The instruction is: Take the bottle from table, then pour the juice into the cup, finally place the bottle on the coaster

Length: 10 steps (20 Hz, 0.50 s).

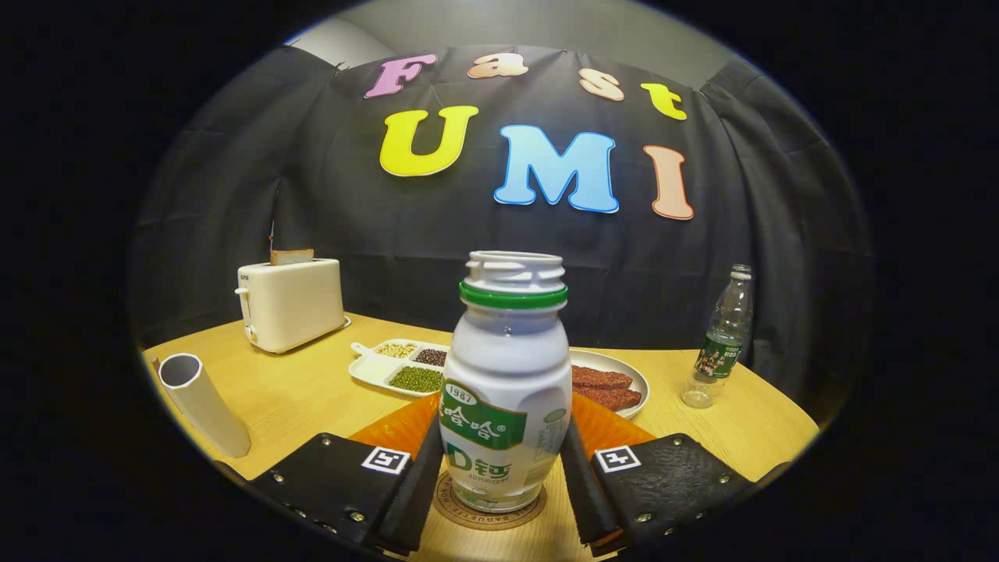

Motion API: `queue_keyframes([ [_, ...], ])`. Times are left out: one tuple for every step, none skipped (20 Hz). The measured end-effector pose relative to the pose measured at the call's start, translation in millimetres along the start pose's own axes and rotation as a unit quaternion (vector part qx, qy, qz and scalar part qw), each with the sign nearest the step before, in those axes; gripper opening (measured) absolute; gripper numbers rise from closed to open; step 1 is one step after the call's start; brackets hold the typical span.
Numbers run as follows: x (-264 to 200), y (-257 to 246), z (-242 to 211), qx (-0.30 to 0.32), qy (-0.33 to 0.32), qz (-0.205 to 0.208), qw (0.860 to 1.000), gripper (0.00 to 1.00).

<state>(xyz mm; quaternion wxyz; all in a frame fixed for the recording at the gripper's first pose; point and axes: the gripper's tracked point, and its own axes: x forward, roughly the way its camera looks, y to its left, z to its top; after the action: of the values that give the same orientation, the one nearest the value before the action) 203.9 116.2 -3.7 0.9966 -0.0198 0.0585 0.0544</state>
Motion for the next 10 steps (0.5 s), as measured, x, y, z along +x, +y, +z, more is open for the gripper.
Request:
queue_keyframes([
  [1.6, 0.5, -3.9, 0.005, 0.003, 0.001, 1.000, 0.71],
  [3.3, 1.0, -6.3, 0.007, 0.006, 0.003, 1.000, 0.71],
  [2.4, 1.5, -3.3, 0.008, 0.002, 0.002, 1.000, 0.72],
  [3.2, 1.2, -4.5, 0.006, 0.004, 0.001, 1.000, 0.72],
  [3.1, 2.0, -4.6, 0.005, 0.002, 0.001, 1.000, 0.72],
  [3.8, 2.5, -4.3, 0.006, 0.000, 0.001, 1.000, 0.72],
  [3.6, 3.0, -4.2, 0.005, -0.002, 0.001, 1.000, 0.72],
  [4.6, 2.4, -4.6, 0.001, -0.001, -0.001, 1.000, 0.74],
  [4.2, 1.0, -5.5, -0.001, 0.000, -0.004, 1.000, 0.75],
  [3.0, -0.2, -3.1, 0.005, -0.002, -0.006, 1.000, 0.75],
])
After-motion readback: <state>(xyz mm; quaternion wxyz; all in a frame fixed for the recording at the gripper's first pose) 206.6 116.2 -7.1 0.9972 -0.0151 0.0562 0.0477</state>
